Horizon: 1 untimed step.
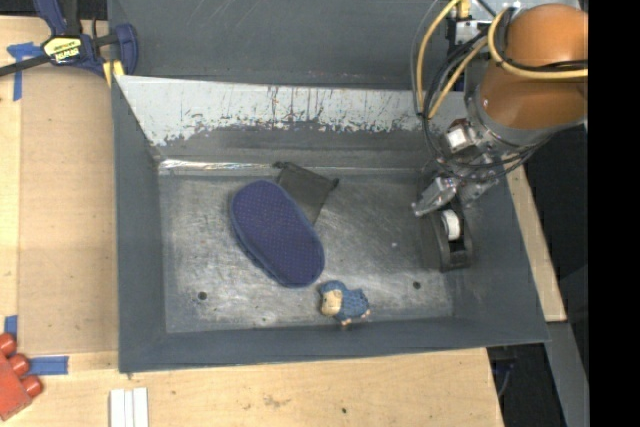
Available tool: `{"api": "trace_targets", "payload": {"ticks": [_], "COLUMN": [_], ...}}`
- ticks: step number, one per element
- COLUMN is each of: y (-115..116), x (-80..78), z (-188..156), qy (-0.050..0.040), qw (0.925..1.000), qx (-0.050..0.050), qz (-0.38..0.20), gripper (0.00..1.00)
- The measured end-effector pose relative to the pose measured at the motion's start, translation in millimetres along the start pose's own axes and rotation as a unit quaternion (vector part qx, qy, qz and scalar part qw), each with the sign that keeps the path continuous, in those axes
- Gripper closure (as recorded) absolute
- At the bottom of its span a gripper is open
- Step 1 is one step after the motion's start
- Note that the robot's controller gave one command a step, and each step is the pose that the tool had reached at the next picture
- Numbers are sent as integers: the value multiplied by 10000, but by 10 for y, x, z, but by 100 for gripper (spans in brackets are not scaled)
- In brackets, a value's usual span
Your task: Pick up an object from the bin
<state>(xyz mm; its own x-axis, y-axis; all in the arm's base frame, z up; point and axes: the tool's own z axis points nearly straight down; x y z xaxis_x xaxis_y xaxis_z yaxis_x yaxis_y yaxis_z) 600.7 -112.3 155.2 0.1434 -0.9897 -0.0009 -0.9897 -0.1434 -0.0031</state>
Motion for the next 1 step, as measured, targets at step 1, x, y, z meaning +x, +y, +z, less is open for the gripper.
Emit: {"api": "trace_targets", "payload": {"ticks": [1], "y": [-5], "x": [-1], "z": [-409], "qy": [-2], "qw": [10000], "qx": [-3], "qz": [13], "gripper": [100]}}
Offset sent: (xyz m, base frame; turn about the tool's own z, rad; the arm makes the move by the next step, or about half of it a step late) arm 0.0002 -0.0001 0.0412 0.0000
